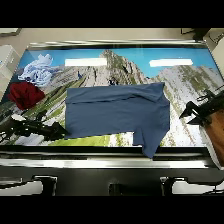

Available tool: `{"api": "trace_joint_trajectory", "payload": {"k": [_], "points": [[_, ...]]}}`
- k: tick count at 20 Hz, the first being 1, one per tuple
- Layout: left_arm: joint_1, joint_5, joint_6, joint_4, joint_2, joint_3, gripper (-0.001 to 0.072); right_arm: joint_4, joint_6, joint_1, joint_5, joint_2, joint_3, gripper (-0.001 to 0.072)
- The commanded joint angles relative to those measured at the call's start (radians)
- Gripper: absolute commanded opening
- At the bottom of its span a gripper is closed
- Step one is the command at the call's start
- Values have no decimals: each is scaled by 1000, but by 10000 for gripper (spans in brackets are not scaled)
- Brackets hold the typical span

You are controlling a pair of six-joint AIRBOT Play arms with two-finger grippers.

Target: Fold the clothes and pants, and hang the long-sleeved shirts on hangers.

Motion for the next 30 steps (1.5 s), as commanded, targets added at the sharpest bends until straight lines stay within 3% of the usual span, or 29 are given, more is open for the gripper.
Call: {"api": "trace_joint_trajectory", "payload": {"k": [1,3,5,6,17,18,19,20,23,26,30], "points": [[-44,52,6,-37,-6,-12,345,8,-5,0,-6,2,-5,497],[-69,24,7,-35,-8,-12,339,6,-5,0,-26,2,-5,498],[-70,1,13,-35,-8,-11,83,6,-5,0,-58,-1,-5,497],[-69,-9,35,-35,-7,-10,21,6,-5,0,-67,-6,-6,497],[-68,-14,36,-35,6,-4,21,139,-66,95,-254,-158,-180,491],[-68,-19,36,-35,8,3,21,150,-64,113,-279,-163,-179,393],[-68,-24,37,-35,10,12,21,167,-64,127,-306,-159,-175,241],[-68,-37,37,-35,10,32,21,191,-65,137,-305,-151,-162,44],[-68,-97,36,-35,27,192,20,214,-101,134,-282,-78,-31,44],[-65,-102,32,-35,121,531,20,208,-196,134,-296,63,256,44],[-21,34,-45,-9,279,1099,20,66,-236,135,-505,315,645,44]]}}
